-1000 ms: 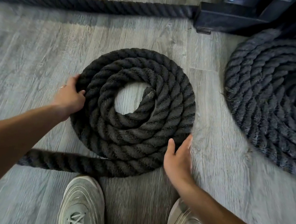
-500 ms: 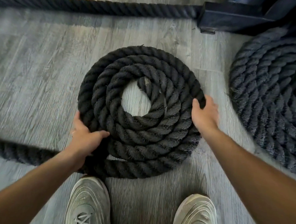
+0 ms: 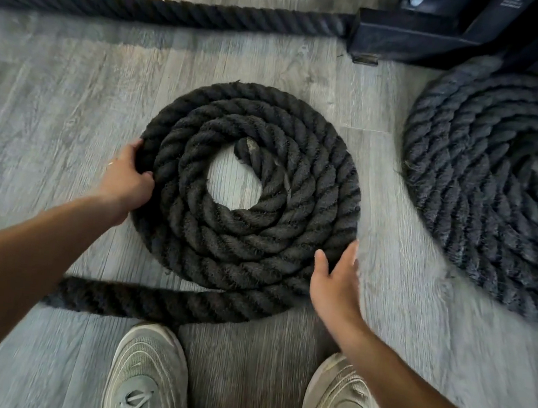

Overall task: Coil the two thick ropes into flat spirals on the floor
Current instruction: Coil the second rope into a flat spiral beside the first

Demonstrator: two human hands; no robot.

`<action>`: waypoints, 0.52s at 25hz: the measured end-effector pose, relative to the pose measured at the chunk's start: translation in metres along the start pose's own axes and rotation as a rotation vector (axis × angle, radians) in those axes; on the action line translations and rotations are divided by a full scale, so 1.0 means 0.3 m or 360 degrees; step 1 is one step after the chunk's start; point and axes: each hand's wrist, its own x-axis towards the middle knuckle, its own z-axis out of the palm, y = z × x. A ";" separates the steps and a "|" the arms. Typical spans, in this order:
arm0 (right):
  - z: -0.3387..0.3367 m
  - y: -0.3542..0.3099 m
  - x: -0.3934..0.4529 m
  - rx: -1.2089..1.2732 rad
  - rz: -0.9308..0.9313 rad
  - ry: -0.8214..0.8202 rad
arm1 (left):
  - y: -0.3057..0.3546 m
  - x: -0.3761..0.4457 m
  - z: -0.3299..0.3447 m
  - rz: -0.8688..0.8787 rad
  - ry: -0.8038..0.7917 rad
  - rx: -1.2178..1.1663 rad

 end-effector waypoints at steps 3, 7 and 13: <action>-0.069 -0.079 0.152 -0.0055 -0.0100 0.0061 | -0.030 -0.130 -0.002 -0.0125 0.0113 -0.0173; -0.162 -0.227 0.393 0.0079 -0.0073 0.0150 | -0.093 -0.383 0.063 -0.0083 0.0074 0.0250; -0.118 -0.175 0.305 0.0048 -0.0031 0.0266 | -0.090 -0.307 0.007 -0.0293 0.0054 -0.0049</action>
